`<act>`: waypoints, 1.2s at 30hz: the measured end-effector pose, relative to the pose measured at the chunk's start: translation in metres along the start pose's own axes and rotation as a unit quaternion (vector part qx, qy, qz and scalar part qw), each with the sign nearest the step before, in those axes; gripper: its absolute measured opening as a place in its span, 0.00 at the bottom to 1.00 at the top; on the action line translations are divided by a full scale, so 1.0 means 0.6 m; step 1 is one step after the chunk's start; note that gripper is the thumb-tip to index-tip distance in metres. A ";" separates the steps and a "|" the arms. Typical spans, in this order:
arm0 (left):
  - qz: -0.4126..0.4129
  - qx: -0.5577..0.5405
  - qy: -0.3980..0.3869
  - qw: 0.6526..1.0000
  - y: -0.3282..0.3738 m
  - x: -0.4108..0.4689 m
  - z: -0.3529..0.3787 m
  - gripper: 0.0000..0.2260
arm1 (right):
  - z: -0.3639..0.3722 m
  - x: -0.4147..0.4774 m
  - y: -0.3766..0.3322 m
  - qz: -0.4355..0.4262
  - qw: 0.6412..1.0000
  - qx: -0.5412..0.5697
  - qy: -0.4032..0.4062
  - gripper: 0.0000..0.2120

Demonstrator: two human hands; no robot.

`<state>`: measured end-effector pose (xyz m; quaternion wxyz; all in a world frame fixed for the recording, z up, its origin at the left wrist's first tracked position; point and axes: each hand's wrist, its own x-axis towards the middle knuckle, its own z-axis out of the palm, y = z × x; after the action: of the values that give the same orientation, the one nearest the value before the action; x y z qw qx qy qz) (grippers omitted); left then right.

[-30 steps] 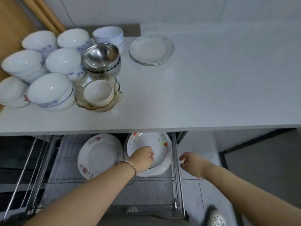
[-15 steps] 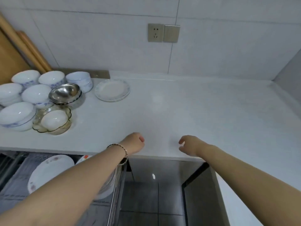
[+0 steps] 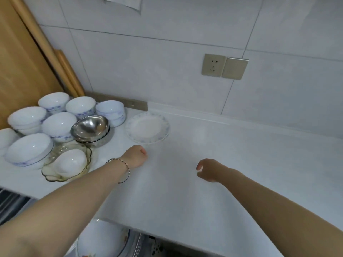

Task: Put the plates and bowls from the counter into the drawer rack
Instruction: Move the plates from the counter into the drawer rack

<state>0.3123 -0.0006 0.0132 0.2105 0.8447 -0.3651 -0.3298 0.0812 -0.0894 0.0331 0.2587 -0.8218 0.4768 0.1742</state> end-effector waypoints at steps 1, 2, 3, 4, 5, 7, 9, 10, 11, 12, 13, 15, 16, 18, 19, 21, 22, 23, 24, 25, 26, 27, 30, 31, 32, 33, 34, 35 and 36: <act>-0.015 -0.005 0.007 1.000 -0.004 0.030 -0.012 0.13 | -0.011 0.035 -0.009 0.004 1.000 0.002 -0.005 0.18; -0.033 -0.019 0.014 0.999 -0.008 0.063 -0.024 0.12 | -0.023 0.073 -0.019 0.009 1.000 0.007 -0.009 0.18; -0.050 -0.027 0.017 0.998 -0.014 0.096 -0.033 0.11 | -0.034 0.111 -0.029 0.017 1.000 0.013 -0.015 0.18; -0.068 -0.038 0.017 0.997 -0.019 0.128 -0.042 0.10 | -0.043 0.148 -0.038 0.027 0.999 0.020 -0.022 0.18; -0.082 -0.050 0.017 0.995 -0.024 0.155 -0.049 0.09 | -0.051 0.184 -0.049 0.034 0.999 0.025 -0.031 0.18; -0.105 -0.076 0.019 0.991 -0.037 0.215 -0.058 0.04 | -0.063 0.254 -0.071 0.041 0.998 0.034 -0.043 0.19; -0.140 -0.095 0.016 0.985 -0.054 0.274 -0.058 0.12 | -0.071 0.320 -0.094 0.048 0.997 0.047 -0.046 0.19; -0.154 -0.098 0.014 0.983 -0.062 0.301 -0.056 0.14 | -0.073 0.353 -0.104 0.054 0.996 0.060 -0.044 0.20; -0.164 -0.104 0.016 0.981 -0.070 0.326 -0.054 0.15 | -0.072 0.384 -0.113 0.062 0.994 0.077 -0.040 0.21; -0.169 -0.116 0.023 0.978 -0.074 0.345 -0.053 0.16 | -0.071 0.415 -0.122 0.072 0.992 0.096 -0.032 0.23; -0.168 -0.135 0.038 0.976 -0.079 0.363 -0.052 0.15 | -0.067 0.445 -0.129 0.082 0.989 0.121 -0.022 0.24; -0.168 -0.165 0.065 0.970 -0.091 0.392 -0.046 0.10 | -0.060 0.494 -0.140 0.110 0.977 0.185 -0.002 0.25; -0.170 -0.180 0.074 0.966 -0.093 0.401 -0.043 0.07 | -0.055 0.513 -0.144 0.121 0.970 0.211 0.004 0.23; -0.172 -0.210 0.084 0.959 -0.106 0.418 -0.035 0.06 | -0.043 0.543 -0.147 0.128 0.961 0.246 0.001 0.18; -0.168 -0.223 0.087 0.956 -0.109 0.423 -0.033 0.06 | -0.036 0.553 -0.147 0.129 0.958 0.256 0.003 0.17; -0.152 -0.215 0.088 0.961 -0.112 0.428 -0.030 0.09 | -0.025 0.560 -0.143 0.138 0.947 0.289 0.011 0.16; -0.144 -0.208 0.086 0.964 -0.111 0.425 -0.031 0.13 | -0.019 0.558 -0.141 0.135 0.944 0.302 0.018 0.15; -0.133 -0.205 0.085 0.966 -0.109 0.421 -0.033 0.15 | -0.016 0.551 -0.139 0.127 0.943 0.308 0.026 0.13; -0.131 -0.204 0.081 0.967 -0.106 0.415 -0.034 0.14 | -0.013 0.542 -0.137 0.119 0.942 0.311 0.035 0.11; -0.131 -0.201 0.075 0.968 -0.101 0.406 -0.034 0.10 | -0.010 0.530 -0.133 0.118 0.940 0.315 0.044 0.06; -0.129 -0.194 0.070 0.970 -0.093 0.391 -0.035 0.06 | -0.008 0.514 -0.128 0.120 0.937 0.324 0.055 0.05; -0.128 -0.185 0.069 0.972 -0.090 0.378 -0.032 0.06 | -0.004 0.495 -0.120 0.124 0.930 0.339 0.066 0.08; -0.117 -0.181 0.064 0.974 -0.080 0.321 -0.022 0.07 | -0.001 0.418 -0.093 0.107 0.919 0.365 0.098 0.14; -0.119 -0.180 0.062 0.974 -0.073 0.299 -0.020 0.07 | 0.000 0.390 -0.081 0.099 0.919 0.366 0.105 0.14; -0.123 -0.174 0.054 0.976 -0.065 0.273 -0.017 0.06 | 0.001 0.362 -0.069 0.090 0.918 0.369 0.115 0.15; -0.117 -0.170 0.045 0.978 -0.054 0.239 -0.013 0.06 | 0.002 0.326 -0.056 0.084 0.917 0.369 0.126 0.14; -0.107 -0.169 0.037 0.979 -0.044 0.217 -0.009 0.05 | 0.003 0.304 -0.044 0.084 0.917 0.366 0.134 0.14; -0.101 -0.169 0.029 0.980 -0.036 0.196 -0.003 0.06 | 0.006 0.284 -0.033 0.088 0.917 0.363 0.143 0.13; -0.103 -0.174 0.026 0.979 -0.025 0.160 0.004 0.08 | 0.007 0.249 -0.021 0.088 0.916 0.361 0.153 0.13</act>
<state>0.3673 -0.0637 -0.0360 0.3283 0.8367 -0.2077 -0.3859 0.1646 -0.1854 -0.0468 0.4454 -0.6436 0.6117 -0.1150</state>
